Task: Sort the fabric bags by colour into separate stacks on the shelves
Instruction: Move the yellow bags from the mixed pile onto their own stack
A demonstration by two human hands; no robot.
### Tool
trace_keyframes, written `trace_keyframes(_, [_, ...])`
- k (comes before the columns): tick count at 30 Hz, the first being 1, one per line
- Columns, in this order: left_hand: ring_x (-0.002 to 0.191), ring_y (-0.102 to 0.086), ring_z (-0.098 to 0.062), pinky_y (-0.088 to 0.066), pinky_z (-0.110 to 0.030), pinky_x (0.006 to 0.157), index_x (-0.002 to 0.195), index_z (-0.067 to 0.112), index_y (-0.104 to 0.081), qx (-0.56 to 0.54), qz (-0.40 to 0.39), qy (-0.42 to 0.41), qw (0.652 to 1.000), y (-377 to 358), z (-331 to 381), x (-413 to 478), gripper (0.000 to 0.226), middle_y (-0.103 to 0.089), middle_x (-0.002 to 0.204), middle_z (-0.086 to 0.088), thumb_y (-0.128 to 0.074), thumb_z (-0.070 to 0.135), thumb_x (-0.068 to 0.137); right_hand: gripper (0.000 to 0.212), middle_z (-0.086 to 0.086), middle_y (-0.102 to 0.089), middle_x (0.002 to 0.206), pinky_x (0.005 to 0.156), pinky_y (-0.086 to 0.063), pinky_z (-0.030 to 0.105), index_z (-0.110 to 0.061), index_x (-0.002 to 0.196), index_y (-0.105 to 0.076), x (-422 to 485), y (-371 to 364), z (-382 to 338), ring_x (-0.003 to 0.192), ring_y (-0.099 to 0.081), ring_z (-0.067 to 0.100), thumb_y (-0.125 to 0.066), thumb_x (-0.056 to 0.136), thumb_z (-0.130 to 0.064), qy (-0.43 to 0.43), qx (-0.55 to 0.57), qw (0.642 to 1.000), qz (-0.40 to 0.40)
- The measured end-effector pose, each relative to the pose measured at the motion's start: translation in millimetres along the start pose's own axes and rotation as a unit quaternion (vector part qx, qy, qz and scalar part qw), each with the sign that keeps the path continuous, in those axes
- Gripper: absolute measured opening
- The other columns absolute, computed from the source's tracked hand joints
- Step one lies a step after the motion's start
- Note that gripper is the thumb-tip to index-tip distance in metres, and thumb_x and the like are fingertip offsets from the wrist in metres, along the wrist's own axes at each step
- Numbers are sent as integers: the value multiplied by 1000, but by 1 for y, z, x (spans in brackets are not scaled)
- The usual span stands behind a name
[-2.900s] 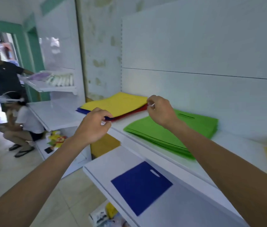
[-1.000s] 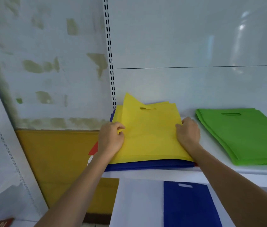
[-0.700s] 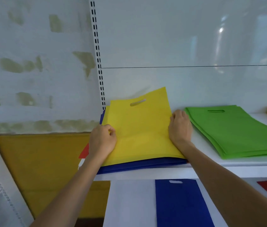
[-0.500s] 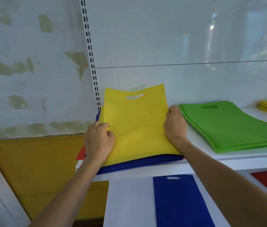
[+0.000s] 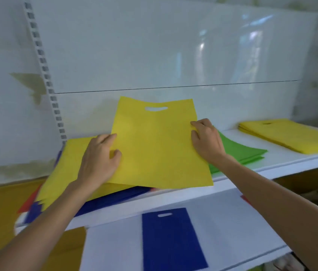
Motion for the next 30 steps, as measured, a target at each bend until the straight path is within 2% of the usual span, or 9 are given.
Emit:
trace_keyframes(3, [124,-41,-28,-30,-33,103,133,3,-48,-48,-15,-42,998,-39,68,1,46,-49,133,-12,-52,16,89,38,17,-50,125,92,-40,35,-2,128,-53,-10,57,62,110,-53,34,-44,91,-2,-43,-14,999,10])
trace_keyframes(6, [122,-43,-28,-32,-33,102,132,3,-49,-74,-73,-105,989,-84,149,-7,62,-51,131,-13,-39,33,79,38,18,-52,124,92,-35,29,-2,126,-56,-29,129,130,113,-51,32,-46,89,2,-86,-51,995,28])
trace_keyframes(8, [122,-43,-27,-32,-32,101,133,4,-48,-89,-105,-145,980,-114,204,-14,66,-50,131,-12,-36,36,76,38,17,-53,126,93,-34,28,-3,125,-57,-47,176,175,115,-50,31,-47,89,2,-121,-79,989,38])
trace_keyframes(10, [123,-42,-25,-31,-31,102,134,5,-46,-107,-131,-161,972,-142,255,-21,57,-49,133,-11,-40,33,85,36,15,-57,127,96,-33,26,-4,122,-60,-68,217,215,117,-50,29,-48,89,1,-158,-95,982,35])
trace_keyframes(13, [127,-38,-23,-28,-29,104,136,7,-43,-138,-175,-182,958,-186,324,-33,49,-45,137,-9,-50,22,91,32,12,-62,121,90,-31,19,-3,114,-65,-101,269,265,113,-54,28,-49,87,3,-194,-113,974,27])
trace_keyframes(17, [127,-38,-20,-29,-27,103,138,8,-42,-174,-234,-227,929,-233,402,-49,47,-43,138,-6,-47,24,94,30,14,-62,119,89,-32,20,-4,112,-66,-138,327,328,112,-54,27,-51,87,2,-237,-141,960,53])
trace_keyframes(23, [130,-34,-16,-27,-25,105,138,9,-41,-195,-259,-279,904,-282,482,-45,45,-41,141,-2,-44,26,96,32,12,-62,123,95,-42,35,-4,115,-65,-161,364,401,113,-56,28,-46,90,-1,-287,-155,942,85])
trace_keyframes(27, [134,-30,-16,-22,-23,106,140,9,-38,-192,-249,-292,903,-311,510,-23,46,-37,145,-3,-43,25,97,36,13,-59,127,99,-38,31,-4,119,-62,-144,357,445,119,-52,27,-45,88,2,-299,-165,937,72])
trace_keyframes(30, [132,-31,-15,-23,-23,105,142,10,-36,-198,-229,-289,908,-337,526,0,47,-38,143,-2,-42,25,98,38,14,-58,126,95,-41,32,-3,122,-60,-118,351,476,115,-54,30,-45,88,4,-294,-164,938,82])
Point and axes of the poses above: each hand's wrist, its own x-axis towards the middle knuckle, its own y-axis out of the back of the hand, z = x × y, the point moved 1 cm from there along x, towards the middle knuckle
